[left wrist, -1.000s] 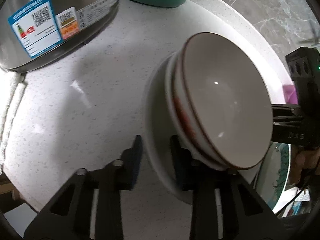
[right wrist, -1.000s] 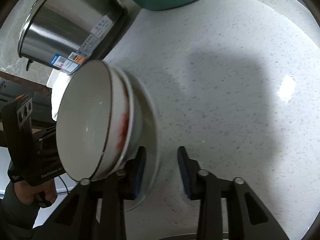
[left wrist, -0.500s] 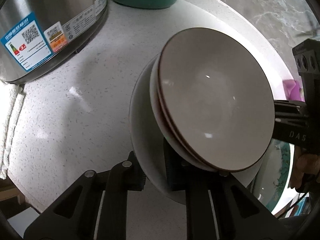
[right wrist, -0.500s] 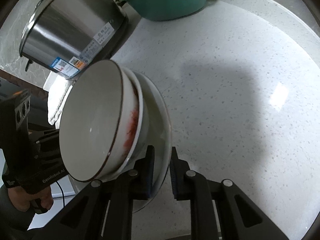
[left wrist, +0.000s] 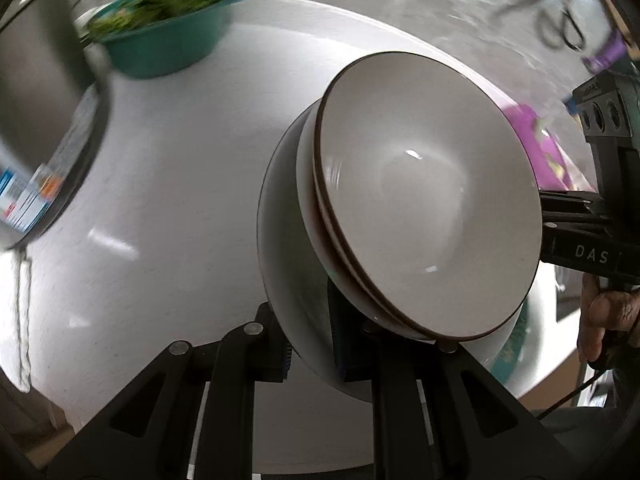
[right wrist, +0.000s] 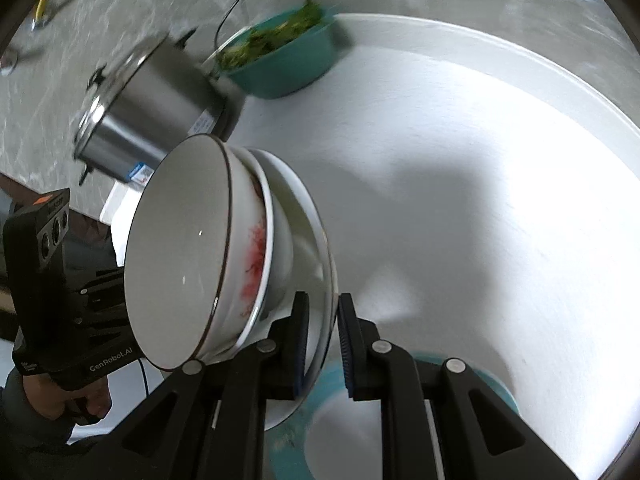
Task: Organize plates and bowls
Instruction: 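Lift the whole stack with both grippers and carry it over the teal floral plate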
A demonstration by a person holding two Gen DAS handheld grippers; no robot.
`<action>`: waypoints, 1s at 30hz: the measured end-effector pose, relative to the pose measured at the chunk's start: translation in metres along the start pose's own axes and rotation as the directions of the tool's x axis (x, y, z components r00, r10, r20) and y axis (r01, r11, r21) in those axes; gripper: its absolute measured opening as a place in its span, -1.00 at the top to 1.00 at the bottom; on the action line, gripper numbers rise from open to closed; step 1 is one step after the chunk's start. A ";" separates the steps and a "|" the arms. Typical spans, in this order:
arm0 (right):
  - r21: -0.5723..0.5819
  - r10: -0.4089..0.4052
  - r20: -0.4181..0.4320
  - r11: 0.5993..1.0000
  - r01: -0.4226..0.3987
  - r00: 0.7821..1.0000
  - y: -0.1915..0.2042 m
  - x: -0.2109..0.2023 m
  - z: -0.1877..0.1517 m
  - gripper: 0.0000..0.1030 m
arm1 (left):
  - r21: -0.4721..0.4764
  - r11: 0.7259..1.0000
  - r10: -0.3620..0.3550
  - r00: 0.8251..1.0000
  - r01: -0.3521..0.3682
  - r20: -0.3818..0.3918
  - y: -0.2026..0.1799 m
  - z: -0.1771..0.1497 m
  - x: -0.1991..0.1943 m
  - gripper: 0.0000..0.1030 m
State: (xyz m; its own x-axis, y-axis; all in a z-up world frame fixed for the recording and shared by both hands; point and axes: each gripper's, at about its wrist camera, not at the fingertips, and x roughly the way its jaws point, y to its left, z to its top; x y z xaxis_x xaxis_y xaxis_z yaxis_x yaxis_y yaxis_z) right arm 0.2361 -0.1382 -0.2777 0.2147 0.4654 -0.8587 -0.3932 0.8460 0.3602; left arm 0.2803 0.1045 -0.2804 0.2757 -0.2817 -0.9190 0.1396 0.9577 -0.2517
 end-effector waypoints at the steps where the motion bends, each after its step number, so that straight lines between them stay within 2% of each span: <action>1: 0.014 -0.004 0.007 1.000 0.004 1.000 -0.003 -0.004 -0.005 0.67 | 0.022 1.000 -0.006 1.000 0.006 -0.002 -0.010 0.002 0.000 0.74; 7: 0.112 -0.015 0.045 0.994 0.010 0.999 -0.030 -0.037 -0.043 0.68 | 0.125 0.991 -0.039 0.999 0.041 -0.012 -0.064 0.006 -0.003 0.74; 12: 0.178 -0.020 0.048 0.984 0.011 0.999 -0.048 -0.048 -0.076 0.68 | 0.185 0.981 -0.056 0.997 0.064 -0.047 -0.110 -0.006 0.007 0.75; 18: 0.241 -0.017 0.031 0.970 0.009 0.999 -0.071 -0.049 -0.108 0.67 | 0.222 0.971 -0.067 0.993 0.088 -0.101 -0.143 -0.031 0.027 0.75; 22: 0.262 -0.020 0.024 0.965 0.013 1.000 -0.082 -0.049 -0.123 0.67 | 0.234 0.968 -0.066 0.990 0.094 -0.124 -0.155 -0.039 0.041 0.75; 30: 0.282 -0.022 0.019 0.959 0.016 1.000 -0.091 -0.044 -0.135 0.66 | 0.248 0.965 -0.055 0.988 0.091 -0.146 -0.155 -0.045 0.064 0.76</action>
State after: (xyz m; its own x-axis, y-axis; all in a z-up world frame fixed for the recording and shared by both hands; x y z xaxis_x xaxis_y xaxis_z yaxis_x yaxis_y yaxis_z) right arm 0.1414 -0.2706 -0.3222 0.2407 0.4514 -0.8592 -0.1214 0.8923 0.4348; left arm 0.2334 -0.0596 -0.3134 0.1259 -0.3226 -0.9381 0.3950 0.8837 -0.2509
